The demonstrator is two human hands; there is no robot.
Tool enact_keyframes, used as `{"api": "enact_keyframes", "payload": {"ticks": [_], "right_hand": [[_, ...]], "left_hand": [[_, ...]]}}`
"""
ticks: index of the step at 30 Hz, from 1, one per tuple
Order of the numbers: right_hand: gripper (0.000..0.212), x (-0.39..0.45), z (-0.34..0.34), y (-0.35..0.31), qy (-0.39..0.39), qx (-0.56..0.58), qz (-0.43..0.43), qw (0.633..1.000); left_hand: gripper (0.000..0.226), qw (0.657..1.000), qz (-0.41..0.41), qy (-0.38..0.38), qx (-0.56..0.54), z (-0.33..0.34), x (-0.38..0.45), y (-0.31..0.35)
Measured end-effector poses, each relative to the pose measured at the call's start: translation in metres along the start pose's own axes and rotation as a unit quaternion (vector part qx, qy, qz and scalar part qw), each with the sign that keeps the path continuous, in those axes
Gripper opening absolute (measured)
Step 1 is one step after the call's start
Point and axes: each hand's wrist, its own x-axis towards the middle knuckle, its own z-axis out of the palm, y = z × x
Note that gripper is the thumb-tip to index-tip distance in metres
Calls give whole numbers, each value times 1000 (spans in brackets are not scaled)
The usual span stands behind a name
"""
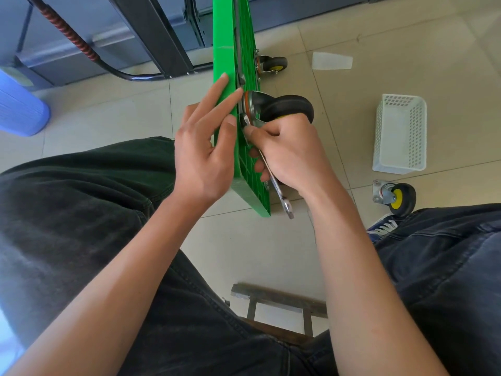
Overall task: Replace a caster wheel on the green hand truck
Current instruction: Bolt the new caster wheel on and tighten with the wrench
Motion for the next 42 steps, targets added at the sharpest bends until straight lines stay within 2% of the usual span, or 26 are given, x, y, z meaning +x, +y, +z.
{"api": "enact_keyframes", "payload": {"ticks": [7, 16, 23, 34, 42], "right_hand": [[16, 1, -2, 11, -38, -2, 20, 999], [19, 2, -10, 35, 28, -34, -48, 998], [31, 5, 9, 49, 95, 6, -118, 988], [32, 4, 30, 54, 148, 24, -139, 979], [27, 4, 38, 50, 149, 27, -121, 981]], "left_hand": [[39, 1000, -2, -6, -2, 0, 1, -1], [39, 1000, -2, -2, -2, 1, 1, -1], [38, 1000, -1, 0, 0, 1, 1, -1], [39, 1000, -6, -2, -5, 1, 0, -3], [39, 1000, -5, -2, -8, 1, 1, -4]]}}
